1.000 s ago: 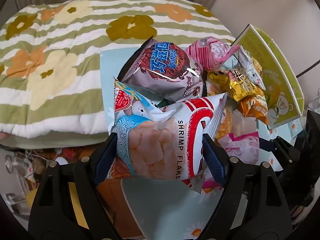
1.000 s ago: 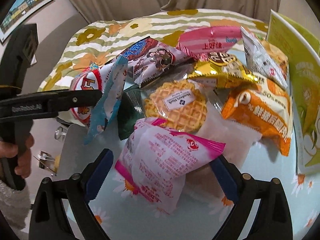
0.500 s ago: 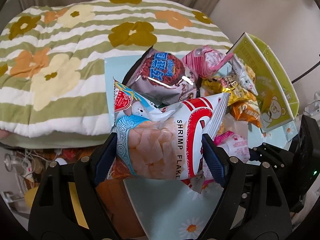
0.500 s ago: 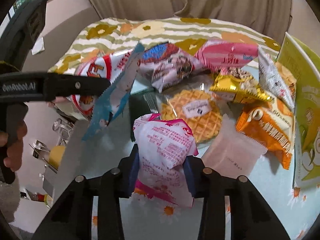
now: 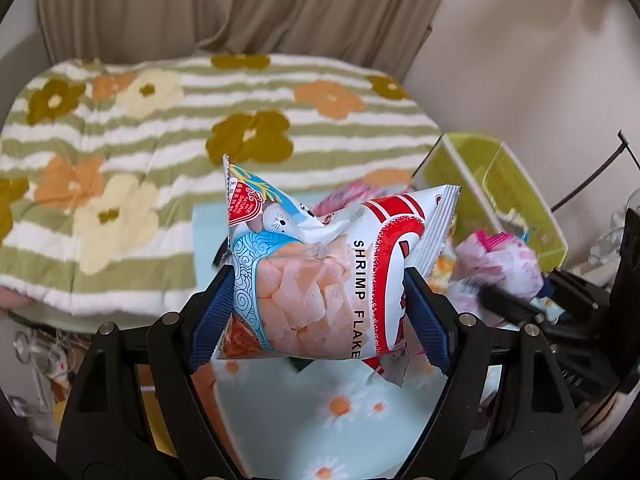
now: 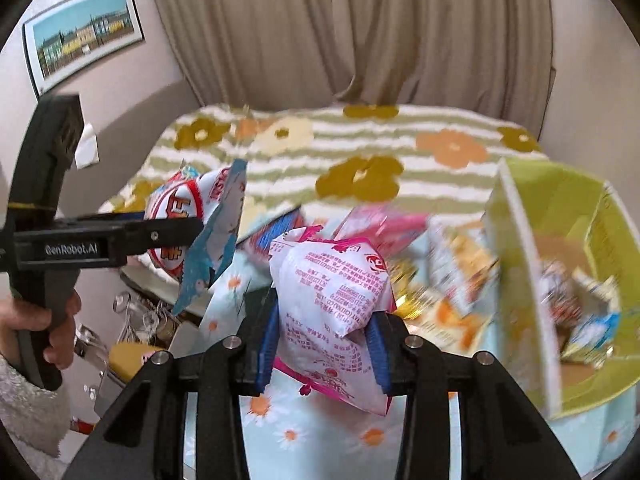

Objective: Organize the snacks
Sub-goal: 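Carry both packets over the box and open both grippers to drop them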

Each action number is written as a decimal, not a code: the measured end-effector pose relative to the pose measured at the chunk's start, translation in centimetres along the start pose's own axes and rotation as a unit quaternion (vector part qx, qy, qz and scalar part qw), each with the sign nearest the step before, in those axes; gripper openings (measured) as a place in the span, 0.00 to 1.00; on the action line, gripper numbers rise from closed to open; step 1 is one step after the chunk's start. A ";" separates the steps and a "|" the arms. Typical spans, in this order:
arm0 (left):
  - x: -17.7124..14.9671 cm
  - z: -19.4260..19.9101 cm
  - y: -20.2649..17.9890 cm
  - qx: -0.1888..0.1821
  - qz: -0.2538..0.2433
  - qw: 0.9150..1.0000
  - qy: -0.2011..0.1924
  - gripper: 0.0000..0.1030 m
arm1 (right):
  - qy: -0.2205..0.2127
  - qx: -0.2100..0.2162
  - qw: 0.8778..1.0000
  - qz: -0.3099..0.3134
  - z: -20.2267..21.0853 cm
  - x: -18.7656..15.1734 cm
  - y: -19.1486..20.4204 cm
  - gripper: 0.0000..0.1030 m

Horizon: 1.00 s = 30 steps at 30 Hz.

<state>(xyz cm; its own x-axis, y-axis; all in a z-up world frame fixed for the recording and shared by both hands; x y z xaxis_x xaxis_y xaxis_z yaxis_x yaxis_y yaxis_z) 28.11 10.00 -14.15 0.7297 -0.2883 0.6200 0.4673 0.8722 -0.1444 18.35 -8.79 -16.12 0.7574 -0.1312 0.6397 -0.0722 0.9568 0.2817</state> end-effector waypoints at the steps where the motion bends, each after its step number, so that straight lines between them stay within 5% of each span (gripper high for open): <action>1: 0.8 0.2 -0.8 0.004 -0.001 1.000 -0.008 0.77 | -0.009 0.002 1.000 0.001 1.0 1.0 -1.1 0.35; 16: 11.1 -4.7 -18.8 -0.003 0.001 0.998 -0.057 0.77 | -0.057 -0.013 0.998 -0.005 9.0 9.9 -19.7 0.35; 24: 14.2 -11.5 -26.2 -0.021 0.015 0.999 -0.027 0.77 | -0.032 -0.030 0.999 -0.010 8.5 11.0 -27.2 0.35; 30: 14.9 -15.3 -28.1 -0.028 0.024 0.999 0.008 0.77 | -0.004 -0.028 0.999 -0.029 7.4 9.7 -29.9 0.35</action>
<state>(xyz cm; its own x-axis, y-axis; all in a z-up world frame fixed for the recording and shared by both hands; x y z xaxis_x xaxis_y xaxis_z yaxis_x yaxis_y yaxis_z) 33.46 -24.82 -12.66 0.7594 -0.2530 0.5994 0.4585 0.8618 -0.2170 23.07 -40.61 -13.05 0.7542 -0.1895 0.6287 0.0083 0.9601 0.2794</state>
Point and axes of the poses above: each gripper's, at about its wrist camera, not at the fingertips, and z roughly against the way its jaws point, y to its left, x to its top, the point moved 2 cm from there along -z, roughly the way its jaws point, and after that the axes turned 10 degrees about -z, right-handed, at the moved point
